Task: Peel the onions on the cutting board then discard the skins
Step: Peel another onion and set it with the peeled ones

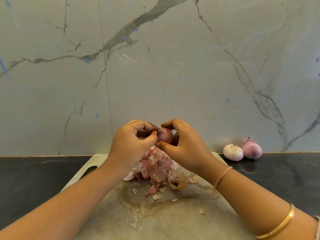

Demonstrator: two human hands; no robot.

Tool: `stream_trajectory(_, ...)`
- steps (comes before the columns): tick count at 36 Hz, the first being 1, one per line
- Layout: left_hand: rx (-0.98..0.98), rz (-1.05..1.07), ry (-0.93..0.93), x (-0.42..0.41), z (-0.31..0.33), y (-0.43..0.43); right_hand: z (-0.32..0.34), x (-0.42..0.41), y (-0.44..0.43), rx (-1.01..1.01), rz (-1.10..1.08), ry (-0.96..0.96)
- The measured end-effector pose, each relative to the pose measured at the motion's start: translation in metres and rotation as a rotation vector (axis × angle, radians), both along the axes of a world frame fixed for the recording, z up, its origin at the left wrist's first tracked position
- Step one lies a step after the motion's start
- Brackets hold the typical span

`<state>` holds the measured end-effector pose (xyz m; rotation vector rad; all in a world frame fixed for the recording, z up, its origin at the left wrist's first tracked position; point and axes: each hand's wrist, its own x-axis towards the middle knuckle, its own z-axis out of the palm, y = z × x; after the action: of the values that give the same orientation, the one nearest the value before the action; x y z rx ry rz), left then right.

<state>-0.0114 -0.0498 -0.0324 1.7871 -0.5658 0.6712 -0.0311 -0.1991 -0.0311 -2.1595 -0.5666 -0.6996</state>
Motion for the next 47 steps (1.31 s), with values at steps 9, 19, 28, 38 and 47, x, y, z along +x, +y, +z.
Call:
stream_trajectory(9,0.091,0.098,-0.078,-0.002,-0.001,-0.001,-0.002,0.001,0.001,-0.021,0.018,-0.023)
stream_trajectory(19,0.08,0.143,0.007,0.0,0.004,0.007,0.0,0.001,-0.001,0.051,0.114,0.103)
stream_trajectory(28,0.021,0.192,0.117,0.014,0.004,0.022,0.003,-0.004,-0.004,0.202,0.296,0.254)
stream_trajectory(38,0.041,0.069,0.153,0.009,0.002,0.016,-0.002,0.005,-0.008,0.35,0.313,0.382)
stream_trajectory(47,0.082,-0.076,0.068,-0.003,0.004,0.01,-0.001,0.009,-0.01,0.42,0.292,0.361)
